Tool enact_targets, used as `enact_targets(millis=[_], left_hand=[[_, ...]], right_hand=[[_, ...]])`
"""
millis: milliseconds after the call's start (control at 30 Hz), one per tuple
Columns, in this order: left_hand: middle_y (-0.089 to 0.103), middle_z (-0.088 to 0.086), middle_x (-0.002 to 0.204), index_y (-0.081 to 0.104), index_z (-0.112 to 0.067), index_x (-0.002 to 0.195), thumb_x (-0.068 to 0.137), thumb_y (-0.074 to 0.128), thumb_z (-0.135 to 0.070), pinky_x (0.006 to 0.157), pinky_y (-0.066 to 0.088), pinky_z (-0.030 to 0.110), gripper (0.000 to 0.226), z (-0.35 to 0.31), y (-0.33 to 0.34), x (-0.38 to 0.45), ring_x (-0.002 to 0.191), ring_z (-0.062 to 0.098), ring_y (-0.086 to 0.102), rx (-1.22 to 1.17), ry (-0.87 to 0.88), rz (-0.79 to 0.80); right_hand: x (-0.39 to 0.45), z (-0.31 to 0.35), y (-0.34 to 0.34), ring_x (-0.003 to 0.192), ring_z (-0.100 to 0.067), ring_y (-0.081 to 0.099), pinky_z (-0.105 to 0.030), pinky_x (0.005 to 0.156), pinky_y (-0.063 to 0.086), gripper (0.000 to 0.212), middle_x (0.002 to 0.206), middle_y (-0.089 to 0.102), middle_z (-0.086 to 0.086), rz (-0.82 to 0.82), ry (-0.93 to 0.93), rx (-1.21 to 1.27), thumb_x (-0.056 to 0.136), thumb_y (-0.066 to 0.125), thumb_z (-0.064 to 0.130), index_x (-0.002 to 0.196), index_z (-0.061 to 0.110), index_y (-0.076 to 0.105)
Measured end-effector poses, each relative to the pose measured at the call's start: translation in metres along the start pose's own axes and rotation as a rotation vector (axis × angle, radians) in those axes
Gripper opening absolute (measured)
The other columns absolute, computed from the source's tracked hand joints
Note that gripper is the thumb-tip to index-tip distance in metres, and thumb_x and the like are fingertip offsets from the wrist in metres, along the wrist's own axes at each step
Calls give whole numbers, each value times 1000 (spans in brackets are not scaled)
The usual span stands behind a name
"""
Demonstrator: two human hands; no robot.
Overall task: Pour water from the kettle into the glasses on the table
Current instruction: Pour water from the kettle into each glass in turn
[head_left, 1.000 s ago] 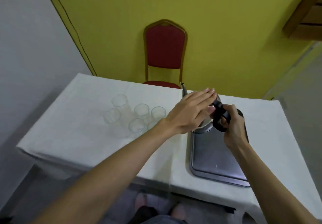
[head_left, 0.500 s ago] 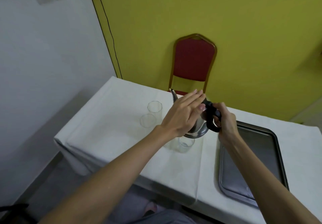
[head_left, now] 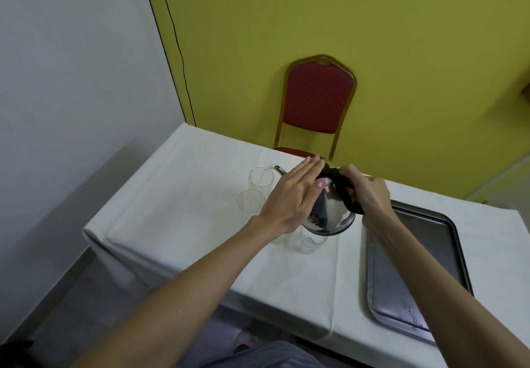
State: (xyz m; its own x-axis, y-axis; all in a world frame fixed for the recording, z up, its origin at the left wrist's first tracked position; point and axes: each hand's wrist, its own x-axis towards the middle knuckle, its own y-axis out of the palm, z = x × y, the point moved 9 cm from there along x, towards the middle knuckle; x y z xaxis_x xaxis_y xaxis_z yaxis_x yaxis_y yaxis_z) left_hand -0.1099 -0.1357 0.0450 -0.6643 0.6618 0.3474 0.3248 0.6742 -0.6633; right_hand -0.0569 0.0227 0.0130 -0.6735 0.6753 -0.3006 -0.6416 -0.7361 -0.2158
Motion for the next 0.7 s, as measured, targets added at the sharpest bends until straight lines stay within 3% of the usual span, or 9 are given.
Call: enact_targets(millis=[233,333,467,700], left_hand=[[27,0,159,29,-15,151,104,24,-40,120,10,22,54,6,5,-6,148,6,14,-31,-34,21],[27,0,159,29,-14,151,104,24,-40,119,9,20,54,6,5,-8,148,6,14,-29,-35,19],[27,0,159,29,-15,151,103,24,-40,120,12,25,54,6,4,-10,148,7,15,-45,-47,10],[27,-1,159,28,-16,151,103,22,-42,119,11,22,55,4,2,-12,148,6,14,-29,-55,-10]], right_hand=[[-2,-1,-1,63,-24,55,-38,64,41,41,56,65,-4,-13,-11,-74,51,71,55,57,14,67],[-3,0,-1,65,-25,56,-39,65,42,45,66,69,-15,-2,-20,-94,52,71,56,62,12,70],[-6,4,-1,65,-25,55,-39,65,41,53,69,70,-18,8,-32,-104,52,70,56,68,6,74],[-9,11,-4,61,-23,53,-36,61,40,50,62,66,-8,-2,-67,-144,53,69,58,64,10,70]])
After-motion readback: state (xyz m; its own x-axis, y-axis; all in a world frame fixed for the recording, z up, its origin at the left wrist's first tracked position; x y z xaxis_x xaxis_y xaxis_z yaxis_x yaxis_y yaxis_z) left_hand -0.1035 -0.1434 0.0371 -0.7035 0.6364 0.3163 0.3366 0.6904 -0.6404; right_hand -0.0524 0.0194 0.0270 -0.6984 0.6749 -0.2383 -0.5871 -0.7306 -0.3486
